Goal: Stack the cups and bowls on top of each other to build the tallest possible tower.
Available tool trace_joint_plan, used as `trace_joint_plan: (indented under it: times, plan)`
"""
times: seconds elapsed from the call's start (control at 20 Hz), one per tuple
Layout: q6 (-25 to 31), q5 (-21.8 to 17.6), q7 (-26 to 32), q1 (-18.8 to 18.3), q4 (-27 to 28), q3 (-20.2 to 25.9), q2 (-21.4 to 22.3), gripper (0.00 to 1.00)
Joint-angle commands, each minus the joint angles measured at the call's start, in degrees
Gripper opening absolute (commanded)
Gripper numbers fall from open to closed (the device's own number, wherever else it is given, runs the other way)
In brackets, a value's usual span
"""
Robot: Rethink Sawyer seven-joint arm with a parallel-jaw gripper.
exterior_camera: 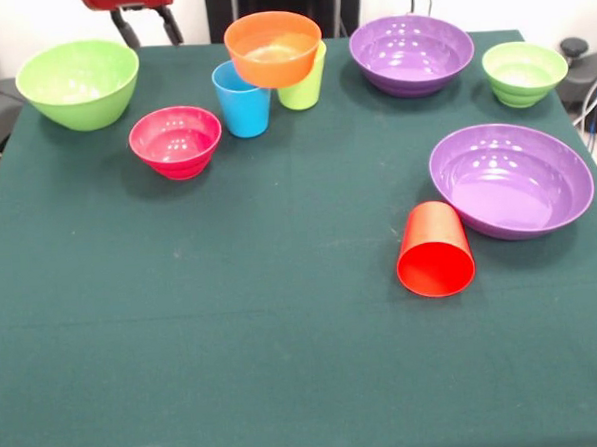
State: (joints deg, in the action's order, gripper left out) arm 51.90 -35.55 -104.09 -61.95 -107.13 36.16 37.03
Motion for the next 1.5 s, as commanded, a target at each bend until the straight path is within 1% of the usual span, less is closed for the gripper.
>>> trace_joint_plan:
  times: [0.05, 0.5, 0.75, 0.95, 1.1, 1.35, 1.5]
  plan:
    - [1.06, -0.95, 5.08, 3.52, 4.78, -0.74, -4.45, 1.0]
    - [2.34, -0.85, 6.65, 2.51, 4.83, -0.51, -3.17, 1.0]
    - [1.16, -2.18, 6.65, 2.2, 3.61, -0.58, 0.02, 1.0]
    - [0.77, -2.49, 6.31, 2.28, 2.46, -0.57, 2.58, 1.0]
    - [0.08, -2.99, 5.78, 2.68, 1.96, -0.73, 3.8, 1.0]
    - [-0.66, -3.22, 5.11, 3.04, 1.71, -1.02, 3.91, 1.0]
    - [-1.93, -3.86, 4.3, 3.38, 1.78, -1.42, 2.88, 1.0]
